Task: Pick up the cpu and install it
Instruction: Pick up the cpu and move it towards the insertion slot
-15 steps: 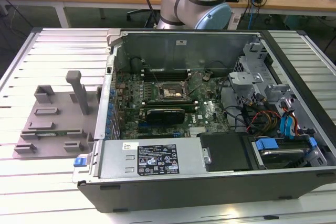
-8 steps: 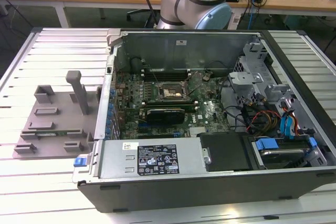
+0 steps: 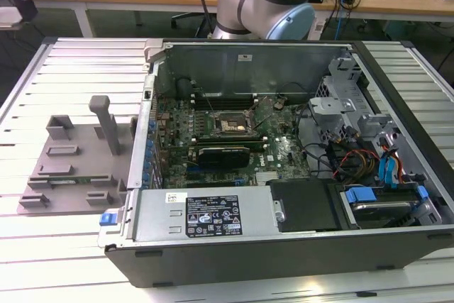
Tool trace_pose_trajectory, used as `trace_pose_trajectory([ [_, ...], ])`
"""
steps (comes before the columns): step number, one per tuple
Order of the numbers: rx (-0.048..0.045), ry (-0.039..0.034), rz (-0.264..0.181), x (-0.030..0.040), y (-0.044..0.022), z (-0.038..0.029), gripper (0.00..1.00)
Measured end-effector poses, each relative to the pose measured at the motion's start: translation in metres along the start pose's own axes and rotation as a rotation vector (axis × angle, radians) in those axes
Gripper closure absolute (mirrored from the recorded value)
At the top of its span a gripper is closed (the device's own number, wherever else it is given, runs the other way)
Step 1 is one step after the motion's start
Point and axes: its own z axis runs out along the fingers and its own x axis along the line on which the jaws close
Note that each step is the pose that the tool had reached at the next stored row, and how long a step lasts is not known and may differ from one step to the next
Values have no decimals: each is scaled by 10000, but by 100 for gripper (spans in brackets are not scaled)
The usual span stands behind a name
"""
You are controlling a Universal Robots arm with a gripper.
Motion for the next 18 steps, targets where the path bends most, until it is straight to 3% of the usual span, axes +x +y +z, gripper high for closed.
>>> trace_pose_trajectory([
  [3, 1, 11, -1, -162, -3, 80, 45],
  [11, -1, 18, -2, -483, -8, 243, 45],
  [12, 1, 22, 0, -555, -9, 270, 45],
  [16, 0, 24, -2, -716, -13, 340, 45],
  [18, 0, 26, -2, -832, -15, 402, 45],
])
